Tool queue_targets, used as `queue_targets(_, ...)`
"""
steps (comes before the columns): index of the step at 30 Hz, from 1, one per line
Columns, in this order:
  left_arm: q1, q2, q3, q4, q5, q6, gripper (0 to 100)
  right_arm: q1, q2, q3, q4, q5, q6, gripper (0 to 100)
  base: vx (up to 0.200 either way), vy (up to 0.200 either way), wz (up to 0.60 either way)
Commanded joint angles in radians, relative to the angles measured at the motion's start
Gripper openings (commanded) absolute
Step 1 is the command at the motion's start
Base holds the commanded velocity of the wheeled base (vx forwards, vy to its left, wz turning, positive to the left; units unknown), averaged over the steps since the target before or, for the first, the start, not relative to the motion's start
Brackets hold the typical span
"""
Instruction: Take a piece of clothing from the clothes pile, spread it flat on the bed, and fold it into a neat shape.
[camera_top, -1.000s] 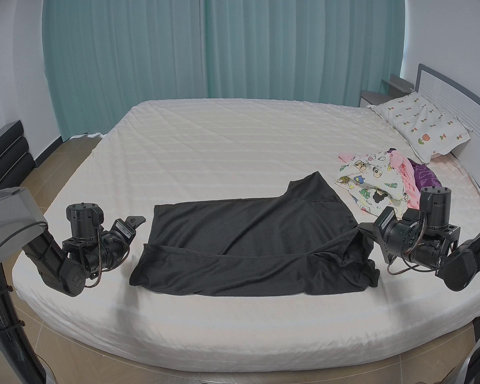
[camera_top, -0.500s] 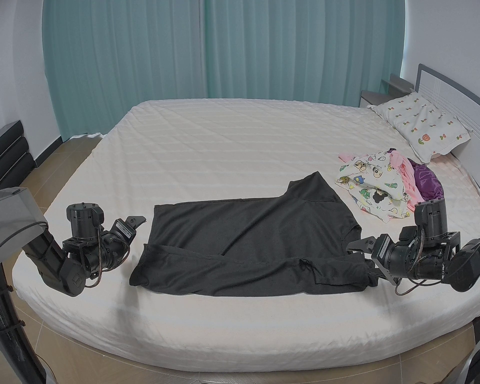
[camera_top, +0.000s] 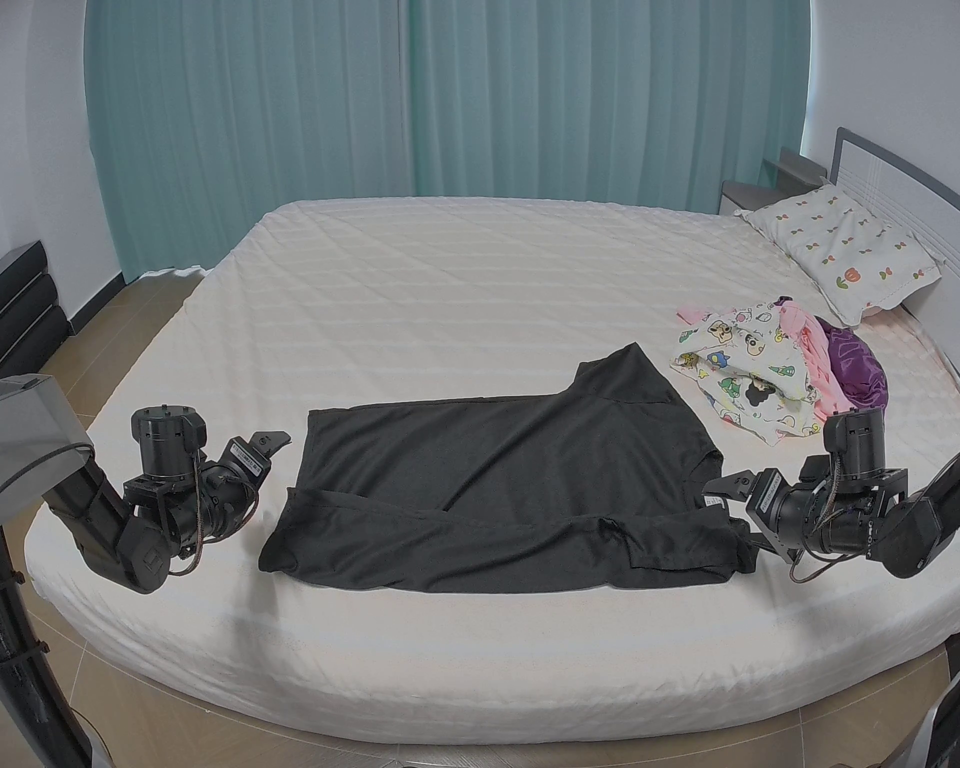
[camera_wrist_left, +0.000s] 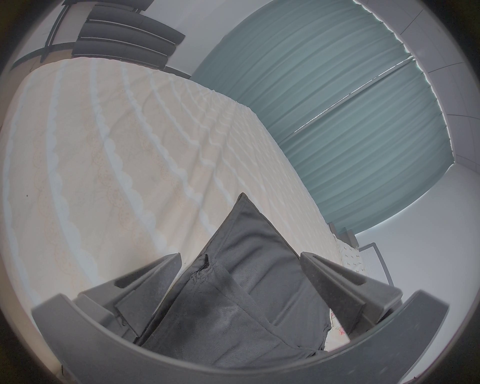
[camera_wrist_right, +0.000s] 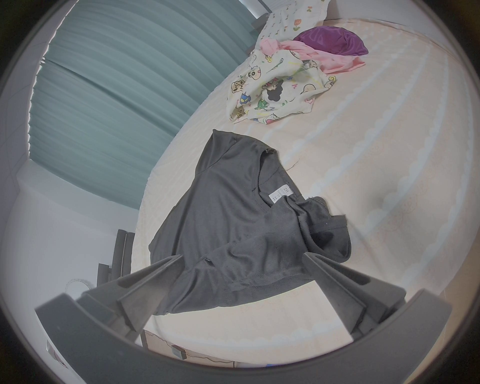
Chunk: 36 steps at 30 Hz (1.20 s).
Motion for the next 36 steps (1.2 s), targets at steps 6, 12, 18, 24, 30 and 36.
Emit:
queue_targets(6,0.0,-0.001,0.001,0.0,0.0,0.001,100,-0.009,0.041,-0.001,-0.001,0.002,-0.001,100,0.0,0.0,0.0)
queue_targets(12,0.0,-0.004,0.006,-0.001,-0.003,0.001,100,-0.009,0.042,0.001,-0.003,0.002,-0.001,100,0.0,0.0,0.0)
queue_targets(18,0.001,-0.005,0.012,-0.001,-0.023,0.001,100,-0.009,0.044,0.001,-0.003,0.003,-0.001,100,0.0,0.0,0.0)
queue_targets(24,0.001,-0.01,0.013,-0.003,-0.023,-0.01,100,-0.007,0.044,0.001,-0.003,0.003,-0.001,100,0.0,0.0,0.0)
queue_targets(30,0.001,-0.012,0.015,-0.003,-0.027,-0.011,100,-0.007,0.044,0.001,-0.003,0.006,-0.001,100,0.1,0.0,0.0)
queue_targets(36,0.0,-0.015,0.015,-0.001,-0.034,-0.011,100,-0.007,0.054,0.001,-0.003,0.005,-0.004,100,0.2,0.0,0.0)
